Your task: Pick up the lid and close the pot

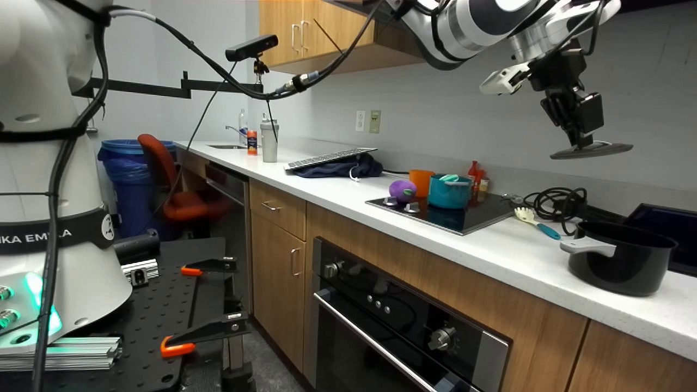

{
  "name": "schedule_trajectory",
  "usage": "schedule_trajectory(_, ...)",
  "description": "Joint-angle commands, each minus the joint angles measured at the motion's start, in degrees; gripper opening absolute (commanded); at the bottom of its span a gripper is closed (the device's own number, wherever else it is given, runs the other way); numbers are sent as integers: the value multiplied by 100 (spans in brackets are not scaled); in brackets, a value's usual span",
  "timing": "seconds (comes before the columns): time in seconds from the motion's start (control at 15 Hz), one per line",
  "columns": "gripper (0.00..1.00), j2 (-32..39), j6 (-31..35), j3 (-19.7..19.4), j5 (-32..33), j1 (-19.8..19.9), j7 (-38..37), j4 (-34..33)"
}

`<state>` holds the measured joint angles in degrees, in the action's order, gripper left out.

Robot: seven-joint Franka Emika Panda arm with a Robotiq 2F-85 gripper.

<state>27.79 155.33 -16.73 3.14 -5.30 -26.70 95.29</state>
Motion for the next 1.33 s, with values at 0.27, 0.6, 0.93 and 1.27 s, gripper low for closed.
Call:
schedule_trajectory(0.27,5,-509,329,-159,109,-25,-565,739)
schedule_trajectory(0.6,5,-519,389,-163,14,66,-900,802)
schedule_trajectory(0.93,5,-483,478,-163,-64,190,-1215,868)
schedule_trajectory(1.27,5,-450,617,-162,-88,266,-1330,958)
